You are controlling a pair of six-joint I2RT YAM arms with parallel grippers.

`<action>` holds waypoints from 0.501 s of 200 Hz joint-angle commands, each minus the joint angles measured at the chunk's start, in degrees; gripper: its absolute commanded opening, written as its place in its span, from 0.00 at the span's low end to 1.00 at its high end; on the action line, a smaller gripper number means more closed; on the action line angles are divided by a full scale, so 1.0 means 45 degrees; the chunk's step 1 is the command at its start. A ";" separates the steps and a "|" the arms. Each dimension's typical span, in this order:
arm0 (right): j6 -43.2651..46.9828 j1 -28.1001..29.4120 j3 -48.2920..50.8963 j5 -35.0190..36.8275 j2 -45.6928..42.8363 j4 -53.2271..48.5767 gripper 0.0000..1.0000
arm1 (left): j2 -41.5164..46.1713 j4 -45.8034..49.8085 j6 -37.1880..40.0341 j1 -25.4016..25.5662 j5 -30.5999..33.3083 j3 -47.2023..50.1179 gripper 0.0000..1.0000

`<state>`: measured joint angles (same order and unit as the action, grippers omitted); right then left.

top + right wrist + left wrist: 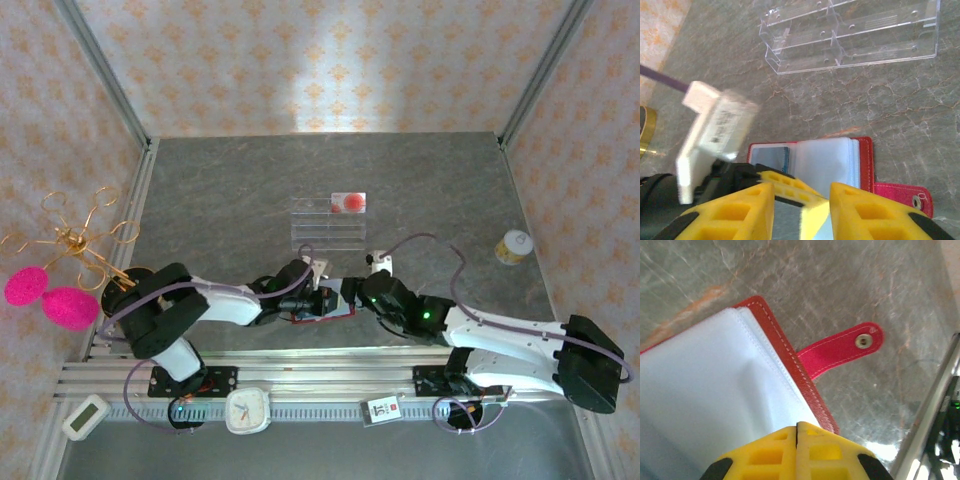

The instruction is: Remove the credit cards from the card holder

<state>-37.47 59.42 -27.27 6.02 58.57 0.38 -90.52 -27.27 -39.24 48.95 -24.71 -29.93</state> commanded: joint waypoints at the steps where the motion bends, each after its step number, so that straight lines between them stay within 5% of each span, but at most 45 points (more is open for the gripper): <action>1: 0.0268 -0.0449 -0.0220 -0.1197 0.0065 -0.0170 0.32 | 0.2083 0.0555 -0.0278 -0.0292 0.1027 0.0588 0.06; 51: 0.1521 -0.1617 -0.1850 -0.7174 0.3432 0.1145 0.25 | 0.4707 0.1689 -0.0537 -0.1581 0.1552 0.3038 0.00; 100: 0.1482 -0.1681 -0.3233 -0.8365 0.6401 0.1103 0.23 | 0.4300 0.1487 -0.0156 -0.1932 0.1670 0.3512 0.00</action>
<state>-31.88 52.29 -39.18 -26.74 83.68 4.91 -70.28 -20.62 -40.64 41.06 -18.79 -14.31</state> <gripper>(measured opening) 0.237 0.044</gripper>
